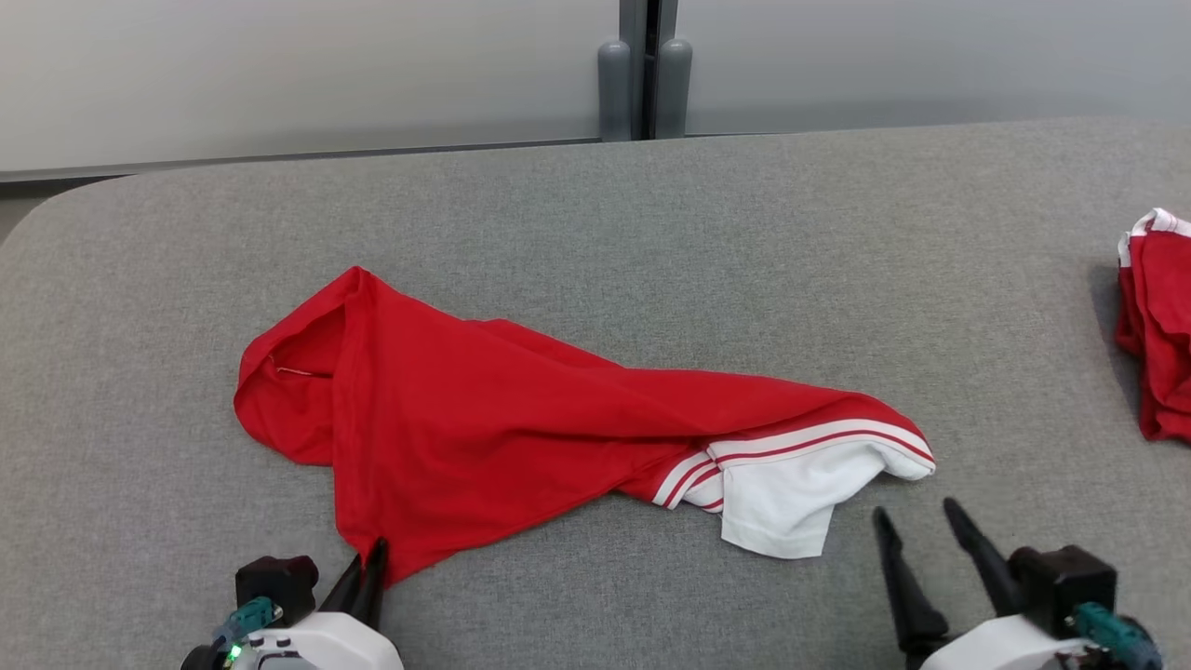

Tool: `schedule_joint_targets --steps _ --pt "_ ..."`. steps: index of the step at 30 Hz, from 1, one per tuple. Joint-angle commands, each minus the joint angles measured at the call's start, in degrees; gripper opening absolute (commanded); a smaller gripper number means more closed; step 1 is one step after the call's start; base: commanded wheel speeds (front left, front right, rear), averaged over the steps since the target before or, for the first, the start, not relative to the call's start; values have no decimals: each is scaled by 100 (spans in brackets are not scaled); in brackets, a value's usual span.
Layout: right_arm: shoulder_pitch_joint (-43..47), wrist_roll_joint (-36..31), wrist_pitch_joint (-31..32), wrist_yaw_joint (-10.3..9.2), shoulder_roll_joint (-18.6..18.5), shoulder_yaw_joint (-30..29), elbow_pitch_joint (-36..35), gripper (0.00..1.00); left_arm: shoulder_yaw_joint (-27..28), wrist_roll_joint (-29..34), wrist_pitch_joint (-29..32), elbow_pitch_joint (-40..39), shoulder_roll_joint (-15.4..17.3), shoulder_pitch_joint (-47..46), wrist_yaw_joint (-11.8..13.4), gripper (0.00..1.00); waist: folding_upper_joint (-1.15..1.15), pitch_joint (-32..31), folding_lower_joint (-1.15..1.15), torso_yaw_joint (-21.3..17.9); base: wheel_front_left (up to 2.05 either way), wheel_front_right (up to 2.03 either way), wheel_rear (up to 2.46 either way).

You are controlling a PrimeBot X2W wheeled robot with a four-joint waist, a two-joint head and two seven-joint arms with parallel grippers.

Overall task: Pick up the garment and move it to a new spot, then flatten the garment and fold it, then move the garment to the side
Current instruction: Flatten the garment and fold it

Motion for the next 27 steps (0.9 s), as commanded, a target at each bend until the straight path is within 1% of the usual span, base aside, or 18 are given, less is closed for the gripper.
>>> schedule_joint_targets --steps 1,2,3,6,11,13,14,16,18,21,22,23,27 --pt "52 42 46 -2 -38 146 193 100 -5 -2 -15 97 -1 -123 -19 0 0 80 0 43 0 0 0" --pt "39 79 37 -2 -47 246 342 100 -9 -1 -41 121 -13 -175 -27 0 0 130 0 69 0 0 0" --pt "39 79 37 -2 -47 246 342 100 -9 -1 -41 121 -13 -175 -27 0 0 130 0 69 0 0 0" --pt "-119 190 -37 -2 -42 462 824 100 -41 5 -114 203 -54 -310 -66 0 0 249 0 155 0 0 0" --pt "-512 323 -256 -2 -24 660 1594 100 -62 5 -269 369 -86 -463 -102 0 0 380 0 242 0 0 0" --pt "-632 364 -247 -2 -18 740 1893 100 -62 -5 -326 439 -83 -487 -101 0 0 400 0 263 0 0 0" --pt "-679 370 -210 -2 -16 782 2037 97 -62 -5 -349 470 -80 -504 -107 0 0 404 0 274 0 0 0" --pt "-741 436 -213 -2 -3 868 2306 0 -33 -8 -483 495 -65 -553 -92 0 0 415 0 312 0 0 0" --pt "-737 477 -308 -2 -3 828 2335 0 1 -2 -591 445 -47 -583 -60 0 0 414 0 326 0 0 0" --pt "-748 481 -492 -8 -55 701 2194 0 47 23 -696 303 -27 -617 -25 0 0 418 0 329 0 0 0" --pt "-757 449 -589 -9 -91 602 2081 0 84 41 -757 198 -3 -641 1 0 0 417 0 325 0 0 0" --pt "-752 406 -743 -8 -136 411 1821 0 157 89 -834 -44 52 -680 75 0 0 411 0 314 0 0 0" --pt "-706 295 -897 -5 -231 23 1197 0 337 194 -914 -675 265 -664 230 0 0 385 0 245 0 0 0"
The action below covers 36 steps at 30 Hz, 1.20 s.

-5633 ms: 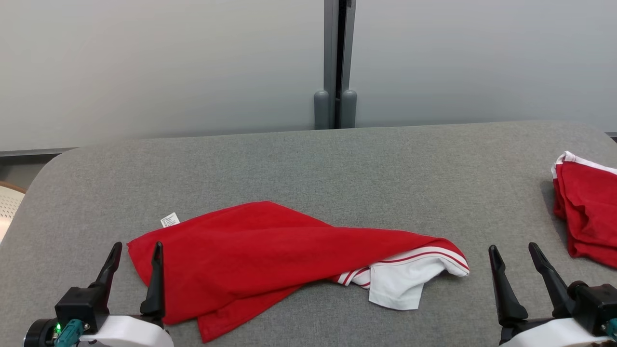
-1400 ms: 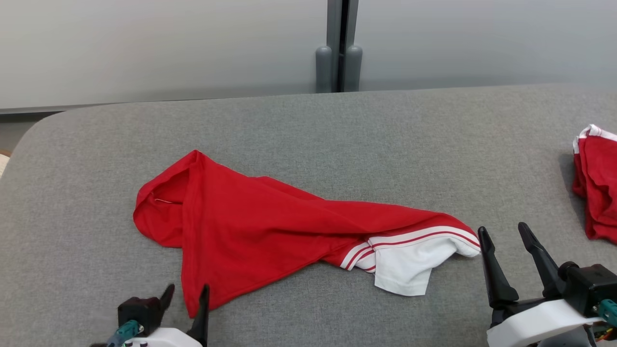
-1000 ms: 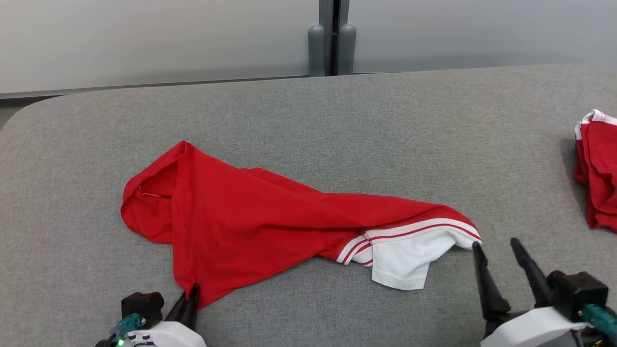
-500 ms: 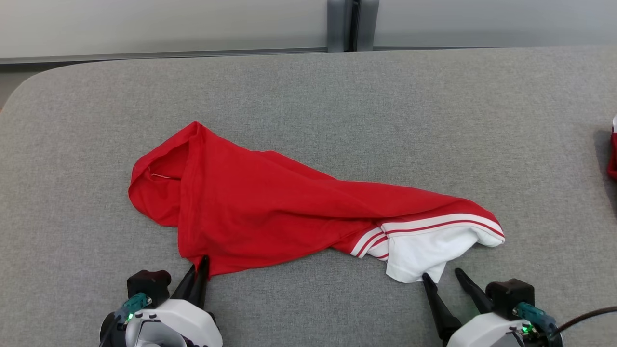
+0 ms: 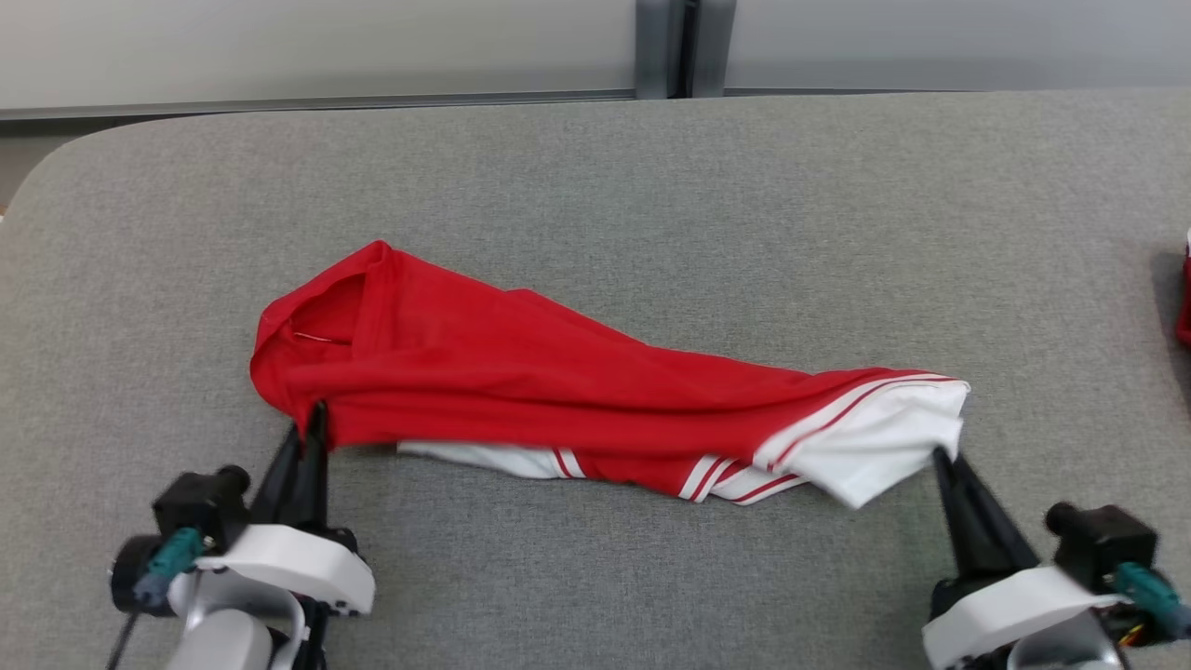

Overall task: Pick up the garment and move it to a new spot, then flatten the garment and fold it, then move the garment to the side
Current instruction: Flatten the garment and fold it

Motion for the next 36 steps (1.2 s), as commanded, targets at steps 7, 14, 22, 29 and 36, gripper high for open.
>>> schedule_joint_targets --steps 7,14,22,29,36 --pt "-209 -193 -92 -10 -230 -544 -1332 0 301 209 -29 -1441 440 -162 262 0 0 -70 0 -177 0 0 0" --pt "-842 -482 66 -10 -551 -895 -2630 0 363 356 380 -2971 684 -654 377 0 0 -305 0 -283 0 0 0" --pt "-1910 -424 413 -10 -1058 -1259 -3553 0 460 407 1030 -4083 959 -1602 369 0 0 -592 0 -430 0 0 0" --pt "-2590 -191 605 -10 -1182 -1406 -3390 0 472 238 1357 -4088 978 -2204 316 0 0 -629 0 -479 0 0 0" --pt "-3347 59 590 -10 -1324 -1171 -2713 0 481 -97 1358 -3210 845 -2840 129 0 0 -366 0 -441 0 0 0"
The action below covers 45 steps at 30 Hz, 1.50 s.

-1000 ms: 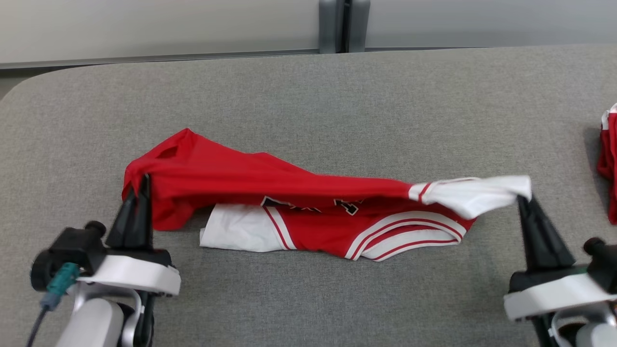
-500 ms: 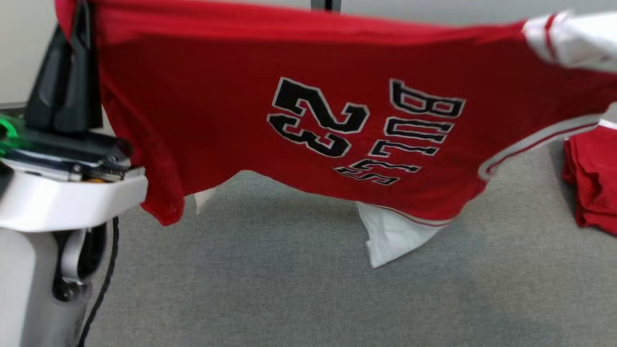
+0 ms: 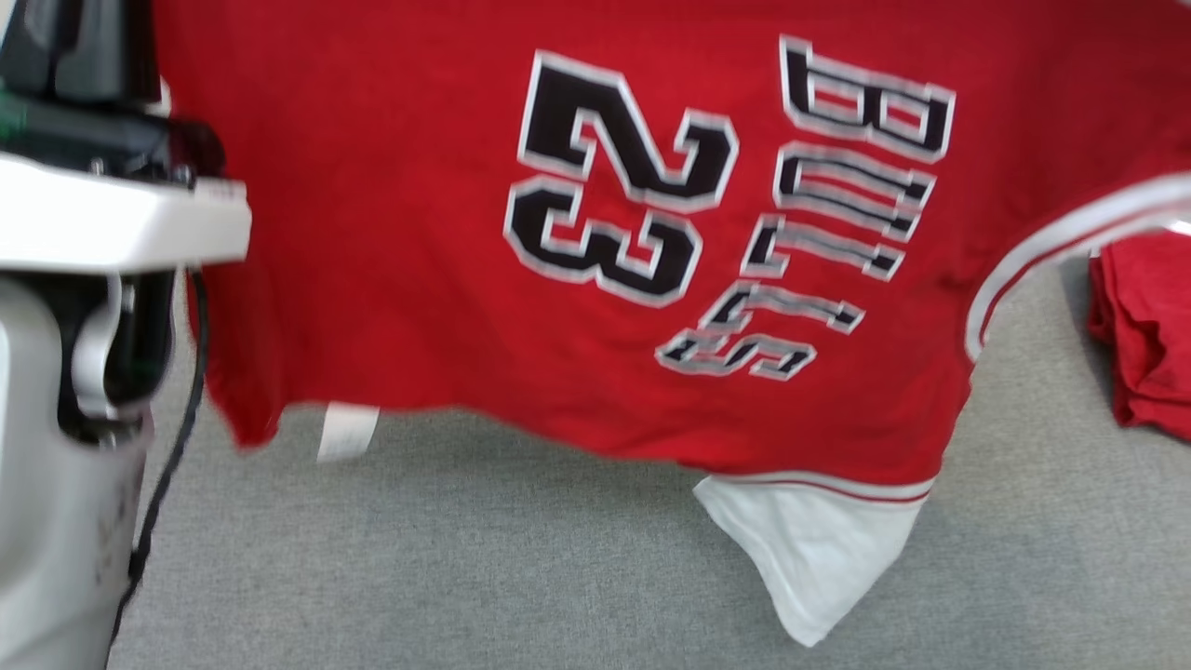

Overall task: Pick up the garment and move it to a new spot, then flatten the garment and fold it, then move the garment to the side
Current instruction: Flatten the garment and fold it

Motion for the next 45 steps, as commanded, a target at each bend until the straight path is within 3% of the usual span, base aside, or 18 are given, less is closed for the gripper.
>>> schedule_joint_targets --steps 1,9,15,20,26,34,40,45 --pt "-231 57 -51 -12 -71 60 181 0 34 -56 -57 204 -17 -240 -39 0 0 123 0 30 0 0 0" --pt "-2033 285 -319 -12 -191 674 1470 0 -1 -145 -432 1997 -278 -1767 -322 0 0 682 0 112 0 0 0" --pt "-3319 468 -616 -12 65 1170 2988 0 -67 -104 -818 3601 -414 -2767 -527 0 0 952 0 75 0 0 0" --pt "-3782 607 -914 -12 365 1611 4323 0 -117 -150 -1151 4930 -561 -3171 -731 0 0 1123 0 41 0 0 0" --pt "-3560 836 -1236 -12 844 2164 5953 0 -204 -276 -1378 6488 -849 -2912 -999 0 0 1279 0 0 0 0 0" --pt "-2861 1358 -1606 -12 1222 2764 7126 0 -200 -490 -1455 7737 -1136 -2295 -1155 0 0 1410 0 -34 0 0 0" --pt "-2147 1826 -1800 -11 1250 3054 7190 0 -133 -528 -1493 7891 -1169 -1763 -1199 0 0 1319 0 -33 0 0 0" --pt "-1195 2054 -1827 -11 1041 2958 6393 0 262 -554 -1493 7313 -1088 -1032 -1116 0 0 1047 0 -64 0 0 0"
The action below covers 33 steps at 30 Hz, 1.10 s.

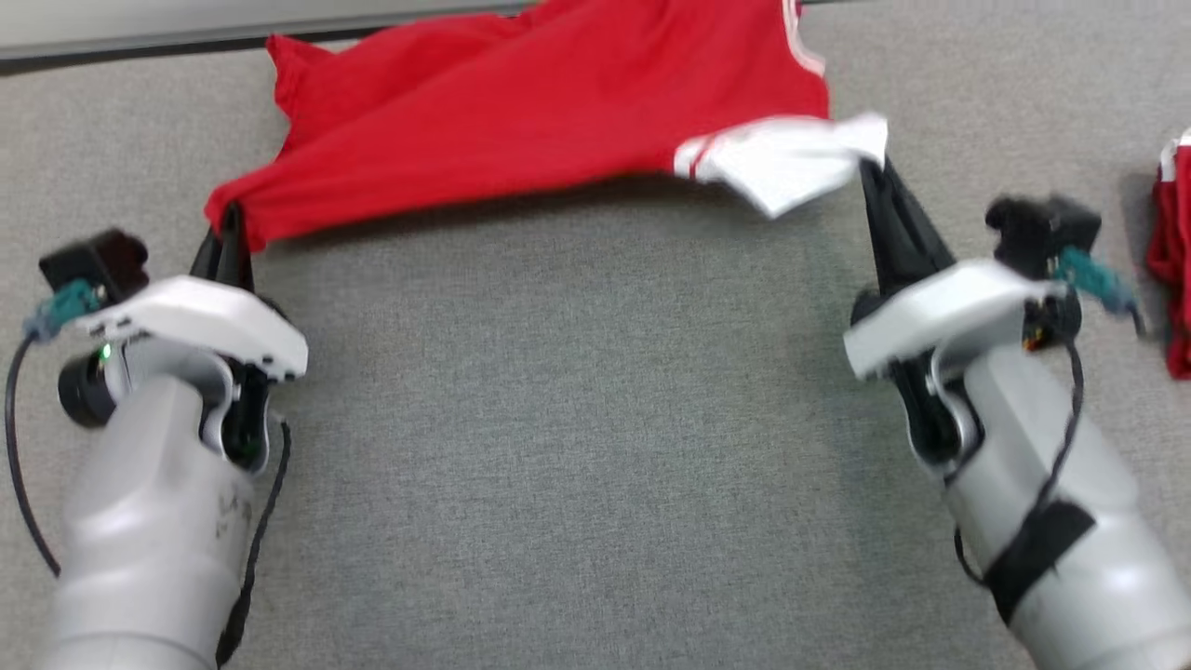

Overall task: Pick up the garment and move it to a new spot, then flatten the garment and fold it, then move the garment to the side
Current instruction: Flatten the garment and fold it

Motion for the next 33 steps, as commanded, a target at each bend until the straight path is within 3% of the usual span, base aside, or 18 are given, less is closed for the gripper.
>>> schedule_joint_targets --steps 1,3,12,18,25,33 --pt "284 15 -25 -9 -64 -11 -132 0 73 -2 -24 -93 39 170 36 0 0 -135 0 -21 0 0 0" --pt "1139 -35 -26 -9 -203 -106 -794 0 272 118 -25 -525 74 796 77 0 0 -377 0 -45 0 0 0" --pt "3681 -337 228 -10 -314 -528 -2379 0 575 406 -26 -1792 107 2781 270 0 0 -1152 0 -144 0 0 0" --pt "4990 -661 1192 -11 -230 -1020 -3712 0 584 407 298 -2959 197 3929 549 0 0 -1478 0 -174 0 0 0" --pt "6270 -988 2556 -11 -131 -1612 -5233 0 584 498 1101 -5072 307 5462 1134 0 0 -1748 0 -189 0 0 0" --pt "6998 -1127 3687 -11 52 -1979 -6144 0 485 536 2134 -6812 382 6647 1621 0 0 -1900 0 -175 0 0 0"
